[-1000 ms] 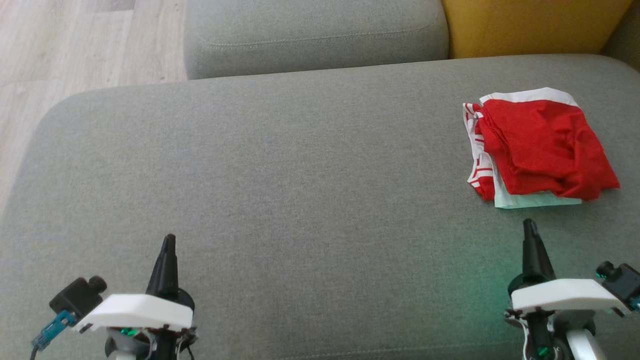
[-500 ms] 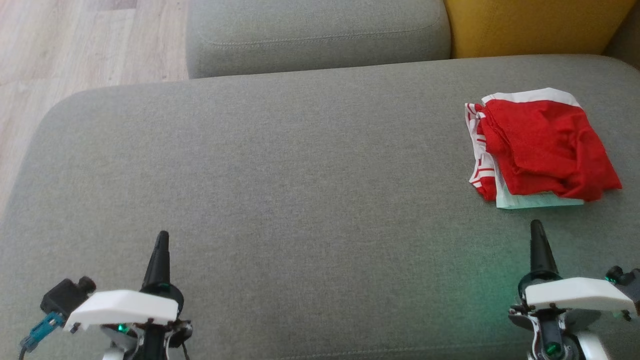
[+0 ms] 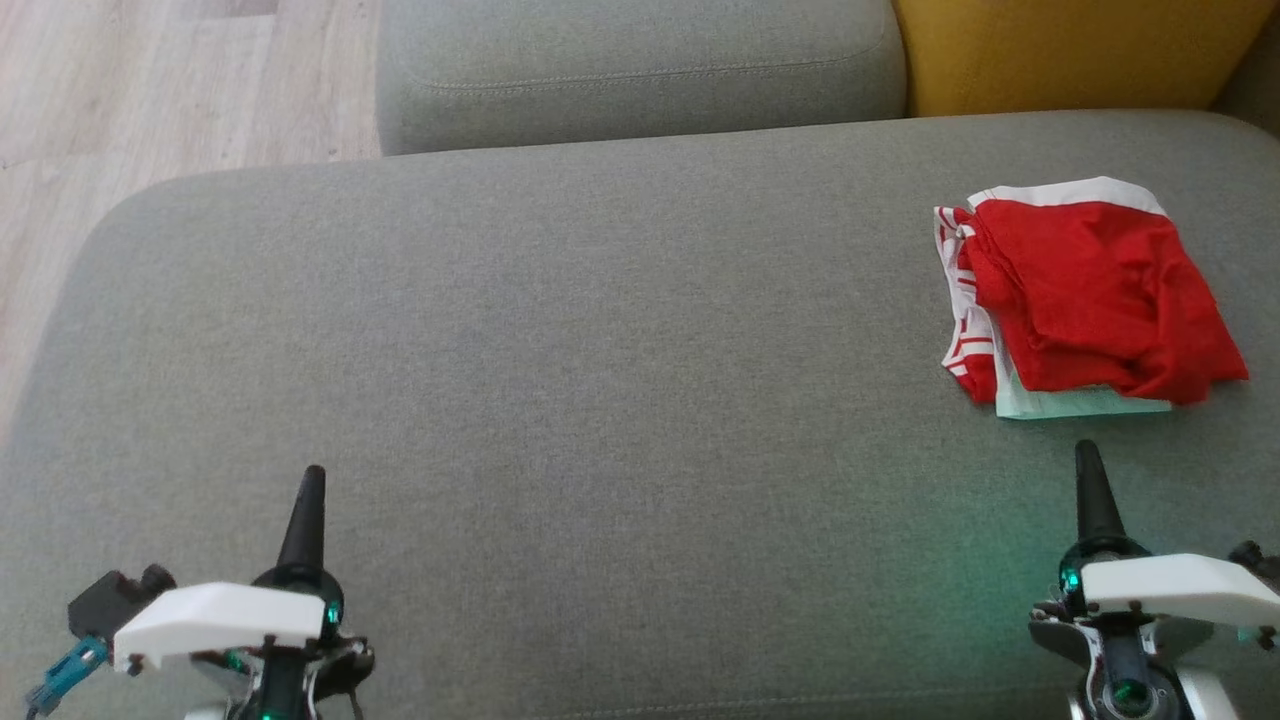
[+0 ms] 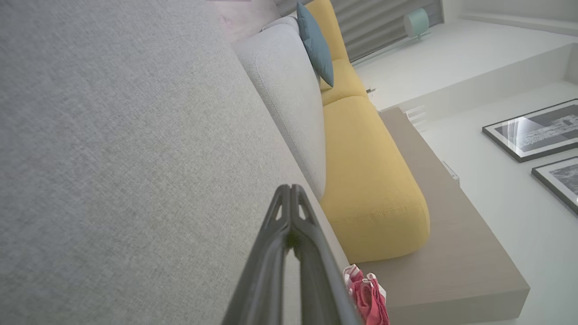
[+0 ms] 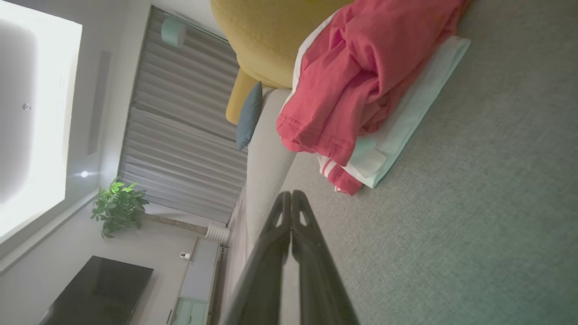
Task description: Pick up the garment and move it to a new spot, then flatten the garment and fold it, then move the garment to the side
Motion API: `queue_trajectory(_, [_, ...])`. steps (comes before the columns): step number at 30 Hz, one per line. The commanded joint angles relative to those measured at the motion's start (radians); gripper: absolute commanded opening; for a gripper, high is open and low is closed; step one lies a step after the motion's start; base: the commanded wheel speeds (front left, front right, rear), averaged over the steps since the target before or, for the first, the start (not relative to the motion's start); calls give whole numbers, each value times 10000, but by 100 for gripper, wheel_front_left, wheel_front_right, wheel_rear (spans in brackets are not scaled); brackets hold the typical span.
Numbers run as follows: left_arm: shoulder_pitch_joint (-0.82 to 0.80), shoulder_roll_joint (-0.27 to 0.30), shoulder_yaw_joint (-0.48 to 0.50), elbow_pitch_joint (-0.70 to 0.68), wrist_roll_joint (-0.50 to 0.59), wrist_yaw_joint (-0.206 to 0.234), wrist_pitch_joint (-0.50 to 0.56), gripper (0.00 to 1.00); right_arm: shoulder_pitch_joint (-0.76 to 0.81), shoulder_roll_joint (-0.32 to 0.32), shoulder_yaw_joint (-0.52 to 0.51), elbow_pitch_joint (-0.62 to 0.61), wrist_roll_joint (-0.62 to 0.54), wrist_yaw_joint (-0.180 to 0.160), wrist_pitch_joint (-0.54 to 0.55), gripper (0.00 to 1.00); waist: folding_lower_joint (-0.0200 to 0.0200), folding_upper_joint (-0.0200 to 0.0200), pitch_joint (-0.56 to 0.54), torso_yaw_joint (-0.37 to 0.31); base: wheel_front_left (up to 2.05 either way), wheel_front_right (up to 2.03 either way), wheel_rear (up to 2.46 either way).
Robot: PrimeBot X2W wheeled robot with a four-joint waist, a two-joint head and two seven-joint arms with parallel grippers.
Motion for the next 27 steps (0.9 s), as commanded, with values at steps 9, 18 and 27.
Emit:
queue_trajectory(9, [-754, 179, 534, -190, -1133, -245, 302, 0, -626, -172, -52, -438, 1207, 28, 309, 0, 0, 0, 10, 32, 0, 0, 0])
queue_trajectory(18, [-864, 178, 755, -87, -2100, -380, 571, 0, -660, -169, -196, -491, 2208, 31, 572, 0, 0, 0, 19, 62, 0, 0, 0])
queue_trajectory(27, [-975, 175, 980, 17, -3065, -514, 843, 0, -695, -166, -341, -544, 3208, 33, 837, 0, 0, 0, 29, 93, 0, 0, 0])
